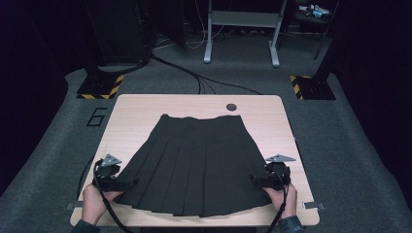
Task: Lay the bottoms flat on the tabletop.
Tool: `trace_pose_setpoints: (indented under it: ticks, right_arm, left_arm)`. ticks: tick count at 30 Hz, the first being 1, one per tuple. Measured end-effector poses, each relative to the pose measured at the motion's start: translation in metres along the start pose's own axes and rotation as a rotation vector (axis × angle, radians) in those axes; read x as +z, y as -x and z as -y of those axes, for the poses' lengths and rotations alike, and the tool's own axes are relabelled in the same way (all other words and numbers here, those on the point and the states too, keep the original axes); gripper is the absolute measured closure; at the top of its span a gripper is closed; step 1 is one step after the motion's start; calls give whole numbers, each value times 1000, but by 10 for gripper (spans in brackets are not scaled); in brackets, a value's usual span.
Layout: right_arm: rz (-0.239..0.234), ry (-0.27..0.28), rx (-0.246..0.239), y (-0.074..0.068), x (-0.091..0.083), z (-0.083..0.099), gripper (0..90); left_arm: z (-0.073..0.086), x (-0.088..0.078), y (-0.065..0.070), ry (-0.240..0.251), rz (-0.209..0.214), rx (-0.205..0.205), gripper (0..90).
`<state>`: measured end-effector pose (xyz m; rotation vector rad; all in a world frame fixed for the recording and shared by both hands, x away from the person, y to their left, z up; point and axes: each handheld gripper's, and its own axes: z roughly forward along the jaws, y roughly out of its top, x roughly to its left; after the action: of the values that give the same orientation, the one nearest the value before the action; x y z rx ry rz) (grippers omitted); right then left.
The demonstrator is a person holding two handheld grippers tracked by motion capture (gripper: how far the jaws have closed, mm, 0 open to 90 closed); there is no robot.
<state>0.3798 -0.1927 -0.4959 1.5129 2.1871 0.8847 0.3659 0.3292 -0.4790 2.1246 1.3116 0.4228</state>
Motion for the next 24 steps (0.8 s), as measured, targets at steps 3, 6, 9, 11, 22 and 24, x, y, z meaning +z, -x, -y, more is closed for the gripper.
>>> trace_pose_setpoints:
  ticks: [3, 6, 9, 11, 22, 24]
  right_arm:
    - [2, -23, -16, -10, 7, 5, 0]
    - [-4, -50, -13, -14, 14, 8, 0]
    - [30, -70, -33, -15, 20, 12, 0]
    - [35, -73, -28, -16, 21, 11, 0]
    - [51, -58, -14, -17, 27, 6, 0]
    - [50, -64, -8, -15, 29, 3, 0]
  left_arm:
    - [0, 15, 4, -25, -17, 1, 0]
    - [5, 23, 7, -43, -30, 9, 0]
    - [12, 30, 9, -65, -34, -10, 0]
    - [15, 34, 8, -78, -26, -27, 0]
    - [13, 43, 8, -39, -66, -30, 0]
    - [9, 46, 8, -40, -69, -34, 0]
